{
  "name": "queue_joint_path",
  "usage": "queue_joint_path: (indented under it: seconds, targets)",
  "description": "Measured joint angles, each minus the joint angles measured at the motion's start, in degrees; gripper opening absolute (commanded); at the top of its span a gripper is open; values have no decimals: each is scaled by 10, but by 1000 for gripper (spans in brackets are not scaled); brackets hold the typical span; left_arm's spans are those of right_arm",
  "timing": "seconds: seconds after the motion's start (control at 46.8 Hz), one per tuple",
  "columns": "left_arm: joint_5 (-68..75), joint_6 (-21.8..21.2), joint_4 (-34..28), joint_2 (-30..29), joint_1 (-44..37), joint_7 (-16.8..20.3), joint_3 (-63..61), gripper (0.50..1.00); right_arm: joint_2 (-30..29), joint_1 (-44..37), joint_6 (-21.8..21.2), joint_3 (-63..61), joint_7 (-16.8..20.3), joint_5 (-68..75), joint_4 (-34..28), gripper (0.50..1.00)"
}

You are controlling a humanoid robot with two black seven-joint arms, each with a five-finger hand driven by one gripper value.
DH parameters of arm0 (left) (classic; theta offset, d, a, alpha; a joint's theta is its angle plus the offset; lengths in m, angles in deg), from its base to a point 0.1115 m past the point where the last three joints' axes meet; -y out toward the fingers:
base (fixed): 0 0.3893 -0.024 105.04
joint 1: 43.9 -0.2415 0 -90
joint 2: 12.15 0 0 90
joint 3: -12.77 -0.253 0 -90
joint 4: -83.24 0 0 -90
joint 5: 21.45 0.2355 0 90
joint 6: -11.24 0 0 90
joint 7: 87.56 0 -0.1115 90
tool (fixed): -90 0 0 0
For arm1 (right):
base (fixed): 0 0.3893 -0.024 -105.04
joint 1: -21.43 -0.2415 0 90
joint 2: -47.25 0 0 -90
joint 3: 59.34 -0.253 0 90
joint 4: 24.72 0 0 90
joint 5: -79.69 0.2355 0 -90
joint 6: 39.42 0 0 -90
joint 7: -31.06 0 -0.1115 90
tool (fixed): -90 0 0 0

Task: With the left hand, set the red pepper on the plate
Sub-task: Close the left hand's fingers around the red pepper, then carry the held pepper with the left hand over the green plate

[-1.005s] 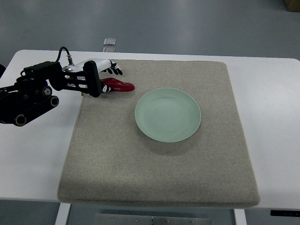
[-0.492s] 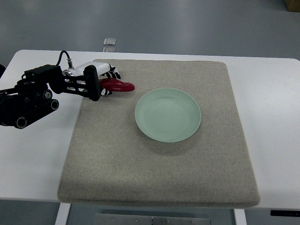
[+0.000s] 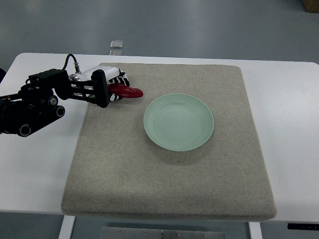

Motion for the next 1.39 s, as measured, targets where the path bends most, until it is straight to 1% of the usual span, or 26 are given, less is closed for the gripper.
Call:
queue_joint_path:
  seconds: [0.043, 0.128, 0.171, 0.62, 0.877, 1.048, 1.219, 1.39]
  targets:
    - [0, 0, 0, 0, 0, 0, 0, 583, 0, 0, 0, 0, 0, 0, 0, 928]
    - [0, 0, 0, 0, 0, 0, 0, 521, 0, 0, 0, 0, 0, 0, 0, 928]
    - [0, 0, 0, 0, 0, 0, 1, 500, 0, 0, 0, 0, 0, 0, 0, 928]
    - [-4, -2, 2, 1, 2, -1, 9, 500, 0, 0, 0, 0, 0, 0, 0, 928]
    - [-11, -32, 12, 2, 2, 2, 13, 500, 0, 0, 0, 0, 0, 0, 0, 928]
    - [-12, -53, 36, 2, 2, 8, 28, 500, 0, 0, 0, 0, 0, 0, 0, 928]
    - [-12, -56, 77, 2, 1, 14, 46, 500, 0, 0, 0, 0, 0, 0, 0, 928]
    - [-10, -64, 95, 6, 0, 18, 49, 500, 0, 0, 0, 0, 0, 0, 0, 928]
